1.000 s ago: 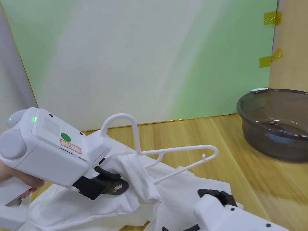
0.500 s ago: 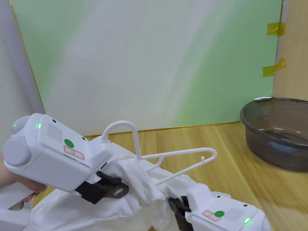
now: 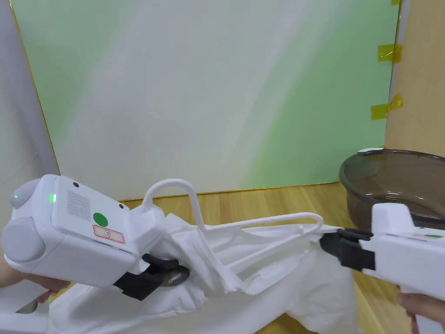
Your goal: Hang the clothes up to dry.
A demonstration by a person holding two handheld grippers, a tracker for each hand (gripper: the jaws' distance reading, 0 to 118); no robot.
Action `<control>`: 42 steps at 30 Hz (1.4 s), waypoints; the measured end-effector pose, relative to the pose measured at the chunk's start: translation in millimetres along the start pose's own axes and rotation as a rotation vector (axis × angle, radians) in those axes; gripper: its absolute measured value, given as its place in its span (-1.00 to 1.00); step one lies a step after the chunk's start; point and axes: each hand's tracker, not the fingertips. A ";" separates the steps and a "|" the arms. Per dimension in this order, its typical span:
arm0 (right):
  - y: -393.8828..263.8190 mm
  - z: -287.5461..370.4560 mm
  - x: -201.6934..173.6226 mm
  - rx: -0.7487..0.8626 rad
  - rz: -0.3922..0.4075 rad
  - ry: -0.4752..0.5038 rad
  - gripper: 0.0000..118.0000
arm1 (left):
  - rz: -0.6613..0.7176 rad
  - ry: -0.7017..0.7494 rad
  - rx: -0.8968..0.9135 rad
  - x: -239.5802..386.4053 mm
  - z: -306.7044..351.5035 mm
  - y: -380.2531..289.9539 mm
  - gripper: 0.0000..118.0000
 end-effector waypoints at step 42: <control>38.2 60.5 -124.1 -0.061 0.610 0.223 -1.00 | 0.284 0.002 0.164 -30.4 -0.4 25.0 -0.85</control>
